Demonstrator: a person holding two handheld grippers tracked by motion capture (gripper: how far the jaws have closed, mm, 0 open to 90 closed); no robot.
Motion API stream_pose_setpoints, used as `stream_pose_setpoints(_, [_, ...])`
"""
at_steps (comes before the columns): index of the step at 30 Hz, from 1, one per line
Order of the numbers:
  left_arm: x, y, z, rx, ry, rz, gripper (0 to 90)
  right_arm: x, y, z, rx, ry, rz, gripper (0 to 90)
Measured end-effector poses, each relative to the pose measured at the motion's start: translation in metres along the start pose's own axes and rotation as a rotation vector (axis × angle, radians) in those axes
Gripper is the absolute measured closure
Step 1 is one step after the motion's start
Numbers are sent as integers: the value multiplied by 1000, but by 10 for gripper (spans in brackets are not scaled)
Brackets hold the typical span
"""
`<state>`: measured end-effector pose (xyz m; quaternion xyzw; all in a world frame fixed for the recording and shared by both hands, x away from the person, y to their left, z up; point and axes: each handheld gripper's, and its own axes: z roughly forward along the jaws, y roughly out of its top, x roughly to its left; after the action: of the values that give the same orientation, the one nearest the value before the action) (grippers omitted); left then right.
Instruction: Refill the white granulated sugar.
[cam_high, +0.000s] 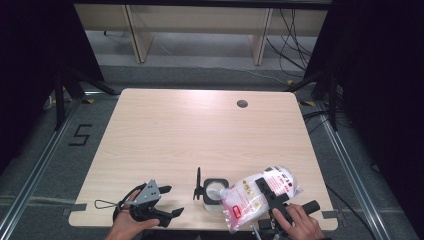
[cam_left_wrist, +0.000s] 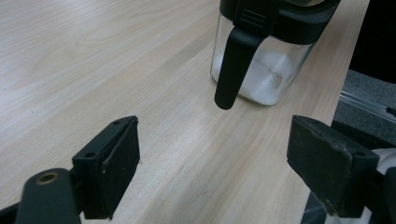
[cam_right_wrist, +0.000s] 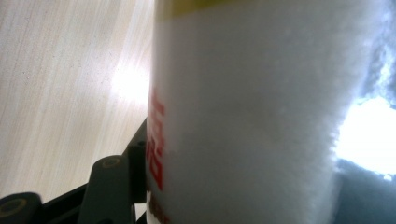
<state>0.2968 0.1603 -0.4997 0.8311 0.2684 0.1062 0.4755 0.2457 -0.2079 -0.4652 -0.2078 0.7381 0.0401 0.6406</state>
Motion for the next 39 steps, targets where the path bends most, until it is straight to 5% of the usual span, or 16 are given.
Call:
stream_pose_setpoints(3, [0, 0, 0, 1, -4, -1, 168, 0, -1, 0, 2, 2, 3, 430])
stream_pose_setpoints(4, [-2, -1, 0, 0, 1, -32, 168, 1, -1, -1, 4, 3, 9, 430])
stream_pose_setpoints(6, [0, 0, 0, 0, 0, -2, 168, 0, -1, 0, 3, -5, 0, 430])
stream_pose_setpoints(10, [-1, 0, 0, 0, -1, -26, 168, 0, -1, -1, 6, -10, -6, 431])
stream_pose_setpoints(19, [0, 0, 0, 1, -3, 1, 168, -1, 1, -2, 1, -32, -34, 431])
stream_pose_setpoints(21, [-3, -1, 1, -8, 2, -40, 168, 0, 2, -3, 19, -16, -27, 431])
stream_pose_setpoints(24, [0, 0, 0, 1, -1, 3, 168, 0, 2, -2, 6, -28, -27, 432])
stream_pose_setpoints(27, [-2, -1, 0, -1, 3, -29, 168, 0, 2, -3, 10, -27, -30, 432])
stream_pose_setpoints(30, [0, 0, 0, 0, -1, -1, 168, -1, 2, -3, 7, -31, -35, 432])
stream_pose_setpoints(32, [-2, -1, 1, -8, 2, -37, 168, -1, 2, -3, 9, -31, -35, 432])
stream_pose_setpoints(33, [0, 0, 0, 2, 0, -3, 168, -1, 2, -3, 8, -29, -34, 432])
stream_pose_setpoints(36, [0, 0, 0, 1, -3, 0, 168, 0, 2, -3, 6, -30, -33, 433])
stream_pose_setpoints(37, [-2, -1, 0, -1, 4, -33, 168, 0, 2, -3, 3, -29, -30, 433])
stream_pose_setpoints(39, [0, 0, 0, 1, -1, 2, 168, -1, 2, -3, 7, -14, -25, 433])
